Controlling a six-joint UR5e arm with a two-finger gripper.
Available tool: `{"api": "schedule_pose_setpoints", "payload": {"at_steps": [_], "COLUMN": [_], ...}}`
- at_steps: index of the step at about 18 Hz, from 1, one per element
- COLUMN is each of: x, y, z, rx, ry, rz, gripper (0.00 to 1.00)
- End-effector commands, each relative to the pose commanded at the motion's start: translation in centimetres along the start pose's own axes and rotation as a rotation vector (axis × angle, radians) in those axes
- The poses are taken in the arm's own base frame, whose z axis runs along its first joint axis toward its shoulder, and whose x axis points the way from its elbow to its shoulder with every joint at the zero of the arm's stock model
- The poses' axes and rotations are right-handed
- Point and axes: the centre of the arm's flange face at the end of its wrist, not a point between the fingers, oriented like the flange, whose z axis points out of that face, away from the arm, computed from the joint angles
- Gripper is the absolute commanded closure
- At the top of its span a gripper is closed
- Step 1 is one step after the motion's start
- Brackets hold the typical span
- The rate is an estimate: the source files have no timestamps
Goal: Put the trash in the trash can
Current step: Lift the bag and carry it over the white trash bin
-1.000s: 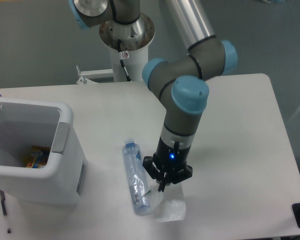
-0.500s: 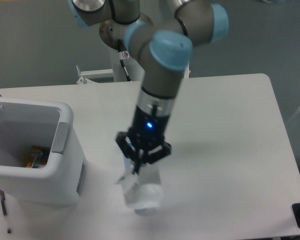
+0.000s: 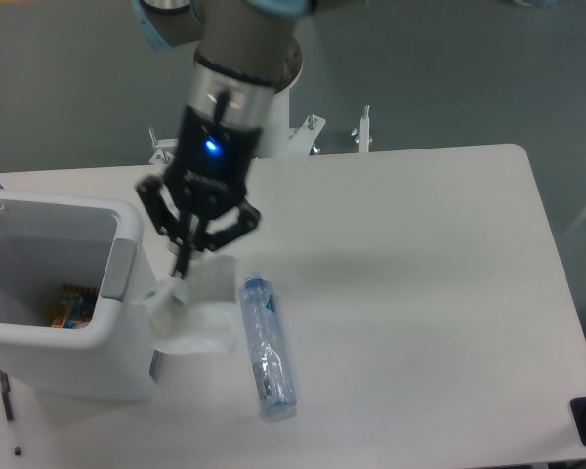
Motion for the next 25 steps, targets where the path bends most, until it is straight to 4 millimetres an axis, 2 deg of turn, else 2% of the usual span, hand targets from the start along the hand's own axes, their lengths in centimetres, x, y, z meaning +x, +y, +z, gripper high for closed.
{"api": "schedule_pose_setpoints", "payload": {"at_steps": [4, 5, 6, 7, 9, 10, 11, 13, 14, 18, 19, 20, 25], "x": [3.9, 4.6, 5.5, 6.1, 6.8, 7.3, 7.6, 7.7, 7.5, 6.6, 5.9, 4.5, -5.0], "y": [0.1, 0.1, 0.1, 0.1, 0.1, 0.1, 0.1, 0.1, 0.1, 0.0, 0.0, 0.0, 1.4], "z": [0.7, 0.9, 1.2, 1.6, 2.0, 2.3, 2.3, 2.5, 2.8, 4.1, 4.2, 4.3, 5.7], "rx": [-0.012, -0.014, -0.017, -0.022, -0.026, -0.028, -0.028, -0.027, -0.027, -0.043, -0.043, -0.044, -0.069], "ry": [0.038, 0.049, 0.057, 0.066, 0.081, 0.087, 0.089, 0.09, 0.088, 0.091, 0.085, 0.073, 0.01], "rz": [0.044, 0.054, 0.067, 0.074, 0.084, 0.092, 0.097, 0.111, 0.114, 0.094, 0.085, 0.066, -0.057], "gripper": [1.0, 0.97, 0.88, 0.84, 0.64, 0.62, 0.5, 0.12, 0.0, 0.0, 0.0, 0.0, 0.0]}}
